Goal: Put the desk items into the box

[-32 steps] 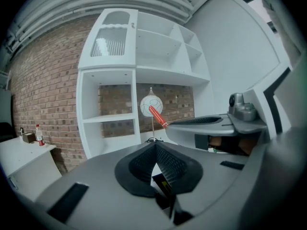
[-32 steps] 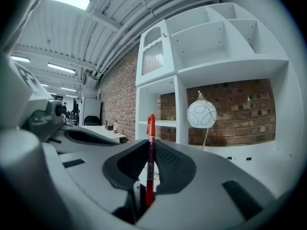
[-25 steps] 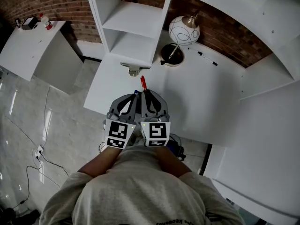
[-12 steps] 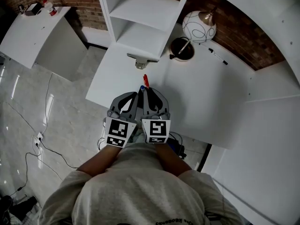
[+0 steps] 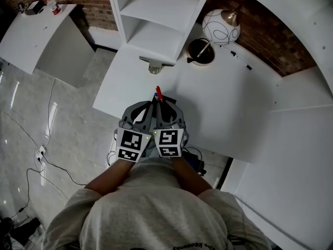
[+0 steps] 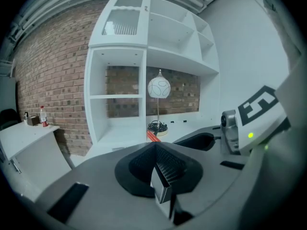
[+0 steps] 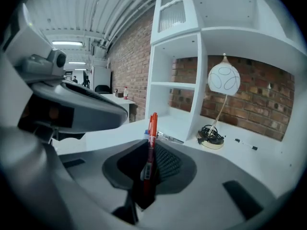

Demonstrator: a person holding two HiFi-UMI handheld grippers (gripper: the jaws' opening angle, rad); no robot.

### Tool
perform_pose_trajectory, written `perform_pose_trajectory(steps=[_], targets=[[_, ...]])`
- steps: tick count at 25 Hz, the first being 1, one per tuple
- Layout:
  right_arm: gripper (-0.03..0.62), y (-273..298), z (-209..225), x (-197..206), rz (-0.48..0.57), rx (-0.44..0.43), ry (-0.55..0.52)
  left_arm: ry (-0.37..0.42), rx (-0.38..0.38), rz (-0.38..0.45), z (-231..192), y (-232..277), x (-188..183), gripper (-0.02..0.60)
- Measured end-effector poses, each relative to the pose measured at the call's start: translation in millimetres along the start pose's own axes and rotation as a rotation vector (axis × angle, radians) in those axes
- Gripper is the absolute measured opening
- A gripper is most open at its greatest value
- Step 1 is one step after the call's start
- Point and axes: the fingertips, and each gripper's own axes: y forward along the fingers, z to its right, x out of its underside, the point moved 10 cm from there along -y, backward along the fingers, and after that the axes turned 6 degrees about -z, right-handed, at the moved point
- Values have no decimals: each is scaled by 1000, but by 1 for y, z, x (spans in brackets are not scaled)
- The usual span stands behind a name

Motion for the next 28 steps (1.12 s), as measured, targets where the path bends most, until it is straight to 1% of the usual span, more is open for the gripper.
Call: perform_pose_trajectory(steps=[4, 7, 9, 11, 13, 16, 18, 22, 25, 28], targets=[[54, 4, 0, -9, -130, -36, -21, -3, 14, -43, 2, 4, 3, 3], [54, 8, 4, -11, -213, -64, -7, -9, 21, -78, 2, 7, 7, 3], [55, 9, 6, -12, -239, -83, 16, -14, 23, -91, 1, 7, 8, 3], [61, 5, 8, -13, -225, -87, 41, -19, 26, -94, 0, 7, 8, 3], [77, 0, 9, -14, -191, -86, 61, -23, 30, -88, -2, 6, 6, 3], [78, -11, 10, -23, -101, -68, 84, -34, 35, -60, -5, 2, -2, 3], [77, -23, 13, -34, -17, -48, 97, -36, 39, -18, -8, -4, -13, 3], [41, -54, 22, -65, 151, 17, 112, -4, 35, 78, -9, -23, -46, 4], [32, -78, 26, -88, 237, 69, 106, 2, 9, 125, -12, -42, -70, 3], [28, -99, 29, -104, 299, 99, 118, 7, 3, 178, -12, -60, -89, 3]])
